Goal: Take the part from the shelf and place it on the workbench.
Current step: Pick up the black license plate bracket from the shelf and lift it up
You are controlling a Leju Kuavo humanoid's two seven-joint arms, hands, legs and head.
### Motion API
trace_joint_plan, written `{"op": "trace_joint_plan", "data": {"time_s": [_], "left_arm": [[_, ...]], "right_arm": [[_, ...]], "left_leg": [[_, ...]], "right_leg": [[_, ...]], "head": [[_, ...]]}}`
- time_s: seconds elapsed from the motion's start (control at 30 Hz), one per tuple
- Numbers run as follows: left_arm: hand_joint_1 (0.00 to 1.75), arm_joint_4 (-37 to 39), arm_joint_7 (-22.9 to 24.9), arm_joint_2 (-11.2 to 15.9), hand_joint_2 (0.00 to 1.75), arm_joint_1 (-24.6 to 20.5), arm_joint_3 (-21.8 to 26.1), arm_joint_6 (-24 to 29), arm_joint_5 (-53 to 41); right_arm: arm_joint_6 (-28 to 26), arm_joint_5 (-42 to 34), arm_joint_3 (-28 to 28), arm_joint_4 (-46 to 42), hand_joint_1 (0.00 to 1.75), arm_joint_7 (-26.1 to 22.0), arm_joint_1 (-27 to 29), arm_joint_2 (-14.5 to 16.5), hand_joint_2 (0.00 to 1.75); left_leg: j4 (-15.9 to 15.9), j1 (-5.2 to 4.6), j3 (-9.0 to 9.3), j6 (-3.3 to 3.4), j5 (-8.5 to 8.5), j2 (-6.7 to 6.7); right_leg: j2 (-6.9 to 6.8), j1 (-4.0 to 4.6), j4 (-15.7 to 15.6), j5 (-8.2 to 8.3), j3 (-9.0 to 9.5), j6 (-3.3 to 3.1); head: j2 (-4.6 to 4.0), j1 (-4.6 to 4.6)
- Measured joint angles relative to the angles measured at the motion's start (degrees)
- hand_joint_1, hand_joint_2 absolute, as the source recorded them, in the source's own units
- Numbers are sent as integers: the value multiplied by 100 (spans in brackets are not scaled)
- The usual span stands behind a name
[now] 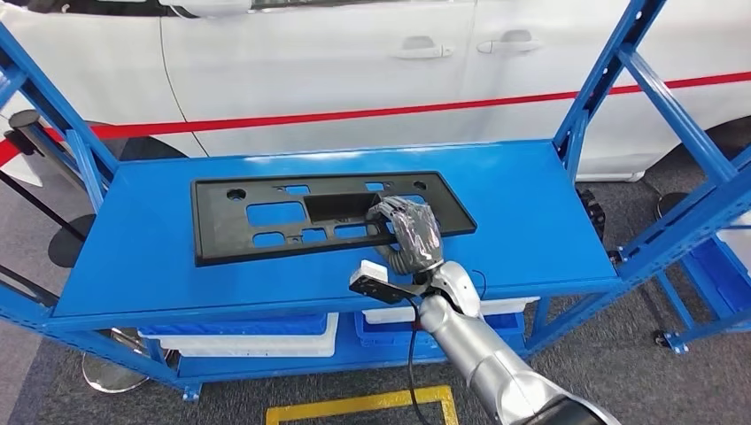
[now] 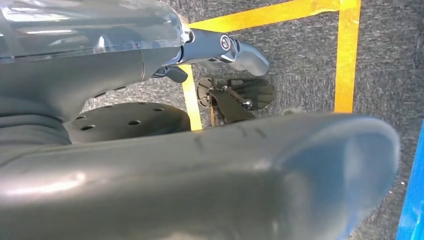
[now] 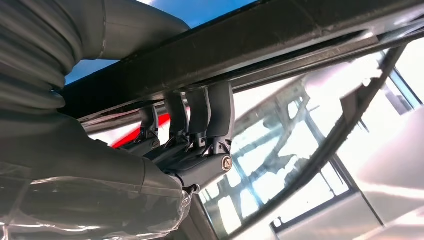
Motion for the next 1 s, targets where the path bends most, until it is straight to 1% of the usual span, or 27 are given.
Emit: {"op": "trace_joint_plan", "data": {"time_s": [0.07,0.1,0.13,0.17,0.2,0.23,0.27,0.3,0.33,0.4,0.43,0.47,0.5,0.53,0.57,0.6,0.63,0.67,0.7,0.73,0.77,0.8,0.83,0.87,0.93,0.97,1.0], "left_arm": [[0,0,0,-4,0,0,0,0,2],[0,0,1,-6,0,4,0,0,2],[0,0,2,-7,0,8,0,0,2],[0,0,3,-7,0,12,0,0,2],[0,0,3,-7,0,14,0,0,2],[0,0,4,-9,0,14,0,-1,2],[0,0,3,-10,0,13,0,-3,2],[0,0,2,-12,0,12,0,-9,1],[0,0,2,-14,0,14,0,-19,0],[0,0,1,-15,0,24,0,-39,-2],[0,0,2,-15,0,29,0,-48,-2],[0,0,2,-16,0,32,0,-56,-2],[0,0,2,-16,0,32,0,-64,-1],[0,0,2,-16,0,33,0,-70,1],[0,0,2,-16,0,35,0,-74,4],[0,0,2,-16,0,39,0,-76,7],[0,0,2,-16,0,45,0,-76,10],[0,0,2,-16,0,49,1,-76,14],[0,0,2,-15,0,50,2,-76,16],[0,0,2,-15,0,49,3,-76,19],[0,0,2,-14,0,46,5,-76,21],[0,0,3,-14,0,40,8,-76,23],[0,0,3,-14,0,36,12,-76,24],[0,0,2,-14,0,35,17,-76,25],[0,0,-7,-15,0,38,42,-76,25],[0,0,-15,-15,0,37,55,-76,25],[0,0,-24,-16,0,34,68,-76,25]], "right_arm": [[1,274,-174,-277,175,-2,93,25,175],[1,417,-270,-447,175,-2,156,43,175],[1,551,-364,-628,175,-1,214,65,175],[0,690,-456,-826,175,-1,253,91,175],[-1,844,-543,-1037,175,0,274,124,175],[-1,1021,-627,-1269,175,-1,279,158,175],[-1,1204,-707,-1500,175,-2,270,197,175],[0,1390,-782,-1718,175,-2,258,235,175],[1,1580,-855,-1927,175,-3,248,269,175],[1,1971,-1000,-2314,175,-3,227,325,175],[1,2130,-1060,-2487,175,-3,210,349,175],[1,2250,-1113,-2652,175,-2,177,375,175],[1,2311,-1153,-2789,175,-2,132,401,175],[2,2335,-1187,-2912,175,-2,83,423,175],[2,2319,-1217,-3024,175,-2,37,438,175],[3,2258,-1240,-3117,175,-3,-1,444,175],[4,2153,-1256,-3200,175,-3,-32,448,175],[5,2014,-1265,-3271,175,-3,-65,451,175],[5,1838,-1269,-3337,175,-2,-106,454,175],[5,1617,-1267,-3391,175,9,-163,456,175],[6,1375,-1257,-3429,175,33,-228,456,175],[10,1073,-1221,-3452,175,86,-299,451,175],[40,724,-1161,-3466,175,173,-358,438,175],[121,315,-1081,-3485,175,277,-396,411,175],[518,-784,-863,-3580,175,504,-427,302,175],[764,-1353,-744,-3644,175,583,-433,232,175],[1008,-1865,-627,-3710,175,636,-440,160,175]], "left_leg": [[-1,-7,-14,26,7,3],[3,-9,-20,27,5,3],[9,-9,-23,26,3,0],[18,-9,-24,21,-3,-4],[33,-9,-22,10,-14,-8],[53,-8,-21,-8,-30,-11],[83,-21,-28,-33,-51,-12],[103,-30,-38,-59,-67,-12],[116,-40,-48,-86,-78,-11],[111,-39,-55,-144,-81,-10],[131,-30,-62,-175,-104,-8],[221,-22,-100,-206,-176,-5],[429,-15,-189,-232,-308,-2],[759,-6,-339,-256,-489,2],[1165,-1,-528,-277,-676,4],[1533,4,-705,-292,-805,4],[1749,6,-819,-301,-835,5],[1741,6,-832,-302,-748,5],[1508,5,-737,-293,-566,5],[1105,5,-559,-275,-332,7],[708,-2,-373,-251,-158,8],[384,-13,-224,-222,-50,8],[190,-27,-137,-196,-8,7],[138,-41,-116,-173,-30,4],[90,-33,-110,-114,-7,1],[66,-20,-101,-79,11,1],[39,-8,-94,-45,30,4]], "right_leg": [[1,-12,742,-383,-343,31],[0,-18,1072,-501,-500,42],[-1,-25,1241,-519,-583,48],[-2,-34,1180,-419,-555,48],[-2,-42,902,-230,-418,39],[-2,-46,498,-26,-223,23],[-2,-37,118,117,-40,5],[0,-28,-150,197,86,-14],[2,-19,-282,210,141,-35],[8,-7,-308,202,141,-87],[6,-14,-325,211,146,-121],[2,-23,-344,222,154,-159],[-2,-35,-363,231,162,-189],[-5,-40,-370,233,168,-209],[-7,-38,-369,230,168,-222],[-7,-34,-366,228,170,-227],[-6,-31,-363,225,172,-230],[-3,-29,-360,222,175,-231],[1,-29,-357,217,181,-229],[8,-29,-353,210,191,-221],[13,-24,-349,202,197,-209],[21,-16,-340,198,193,-188],[25,-9,-336,198,185,-162],[26,-5,-338,202,176,-135],[22,-5,-337,200,172,-67],[19,-7,-289,157,153,-33],[17,-9,-148,58,91,0]], "head": [[0,7],[0,8],[0,8],[0,8],[0,7],[0,8],[0,8],[0,5],[0,4],[0,0],[0,2],[0,-1],[0,-2],[0,-3],[0,-5],[0,-4],[0,-4],[0,-4],[0,-4],[0,-4],[0,-3],[0,-4],[0,-2],[0,-1],[0,3],[0,4],[0,7]]}}
